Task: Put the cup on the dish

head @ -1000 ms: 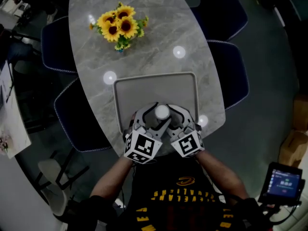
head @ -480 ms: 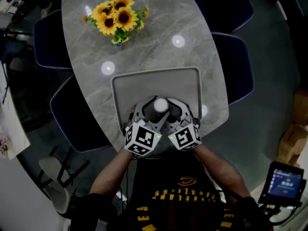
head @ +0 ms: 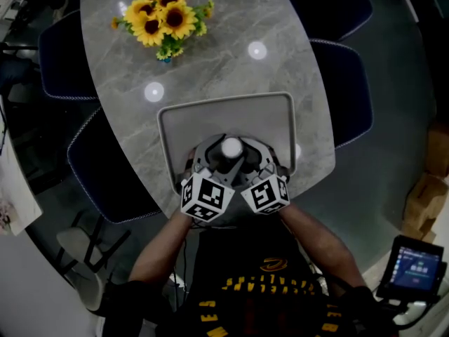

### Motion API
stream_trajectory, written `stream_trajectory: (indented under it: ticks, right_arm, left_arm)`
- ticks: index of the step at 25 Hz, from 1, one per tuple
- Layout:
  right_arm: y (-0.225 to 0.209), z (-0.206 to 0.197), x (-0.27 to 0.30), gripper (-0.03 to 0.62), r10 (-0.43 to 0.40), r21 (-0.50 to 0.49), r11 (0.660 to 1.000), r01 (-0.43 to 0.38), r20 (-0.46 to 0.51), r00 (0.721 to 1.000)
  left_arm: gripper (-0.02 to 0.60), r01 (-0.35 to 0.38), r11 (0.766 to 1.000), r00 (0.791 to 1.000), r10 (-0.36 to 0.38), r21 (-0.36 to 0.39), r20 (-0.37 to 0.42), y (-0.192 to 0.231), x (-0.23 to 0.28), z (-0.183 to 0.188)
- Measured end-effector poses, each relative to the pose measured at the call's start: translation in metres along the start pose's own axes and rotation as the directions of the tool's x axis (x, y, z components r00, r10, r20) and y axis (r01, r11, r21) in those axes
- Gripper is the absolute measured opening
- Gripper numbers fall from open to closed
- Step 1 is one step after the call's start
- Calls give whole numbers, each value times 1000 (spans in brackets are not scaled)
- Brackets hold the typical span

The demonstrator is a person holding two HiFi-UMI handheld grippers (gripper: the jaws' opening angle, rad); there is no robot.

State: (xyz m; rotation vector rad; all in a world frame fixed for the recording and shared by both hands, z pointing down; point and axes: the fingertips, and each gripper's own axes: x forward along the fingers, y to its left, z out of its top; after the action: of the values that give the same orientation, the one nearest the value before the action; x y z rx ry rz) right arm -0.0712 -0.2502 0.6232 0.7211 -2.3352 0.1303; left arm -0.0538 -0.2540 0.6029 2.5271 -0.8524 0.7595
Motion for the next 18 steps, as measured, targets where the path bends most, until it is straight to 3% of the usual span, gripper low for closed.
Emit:
stream_trajectory:
  ticks: [7, 18]
  right_arm:
    - [-1, -4, -2, 230, -6, -11, 1000, 6, -11, 1000]
    - [1, -5, -1, 230, -9, -23, 1000, 9, -20, 1000]
  left_arm:
    - [267, -10, 998, 1000, 9, 61, 14, -4, 1, 3]
    - [267, -11, 998, 999, 9, 67, 35, -5, -1, 2]
